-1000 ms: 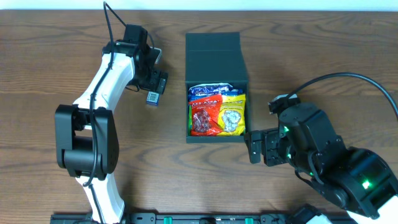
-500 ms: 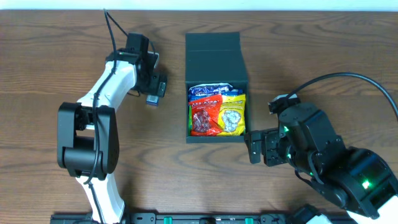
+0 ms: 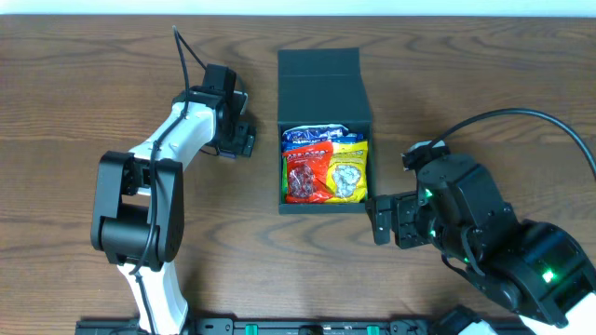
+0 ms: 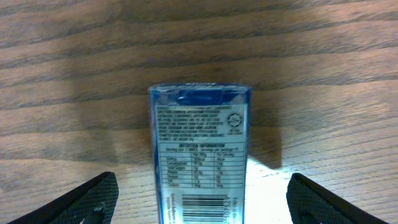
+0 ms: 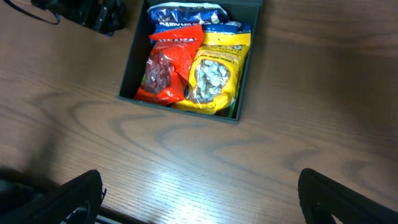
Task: Pack container
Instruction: 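Lower left gripper onto the small blue packet and grasp it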
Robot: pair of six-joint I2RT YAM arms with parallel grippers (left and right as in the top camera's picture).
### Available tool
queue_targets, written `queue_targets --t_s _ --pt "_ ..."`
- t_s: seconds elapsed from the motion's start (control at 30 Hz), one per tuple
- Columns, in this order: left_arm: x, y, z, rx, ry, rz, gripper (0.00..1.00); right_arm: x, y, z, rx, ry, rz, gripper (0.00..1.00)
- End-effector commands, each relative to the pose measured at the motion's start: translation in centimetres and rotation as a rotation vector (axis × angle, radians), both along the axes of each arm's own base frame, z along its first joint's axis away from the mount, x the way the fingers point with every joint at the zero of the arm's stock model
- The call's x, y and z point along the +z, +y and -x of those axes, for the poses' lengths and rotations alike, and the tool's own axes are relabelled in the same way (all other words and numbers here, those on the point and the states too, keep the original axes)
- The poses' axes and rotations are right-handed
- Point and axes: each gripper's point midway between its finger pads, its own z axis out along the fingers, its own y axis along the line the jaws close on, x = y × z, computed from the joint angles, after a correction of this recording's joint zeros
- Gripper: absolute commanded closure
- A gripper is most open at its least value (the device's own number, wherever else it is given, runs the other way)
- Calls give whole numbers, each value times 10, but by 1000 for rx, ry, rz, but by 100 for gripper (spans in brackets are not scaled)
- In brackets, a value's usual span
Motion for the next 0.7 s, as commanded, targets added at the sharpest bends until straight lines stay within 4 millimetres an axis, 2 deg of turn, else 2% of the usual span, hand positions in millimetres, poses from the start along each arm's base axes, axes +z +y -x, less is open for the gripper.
queue_targets --t_s 0.0,0.43,0.57,0.67 --pt "4 5 1 15 -13 -30 13 5 -1 -2 1 -13 -2 1" --pt "-4 8 8 34 1 -38 18 5 -1 -2 1 -13 -2 1" --pt "-4 8 7 45 -1 -35 28 5 -1 -2 1 -13 -2 1" --pt "-4 8 7 52 -1 -35 41 5 -1 -2 1 -13 -2 1"
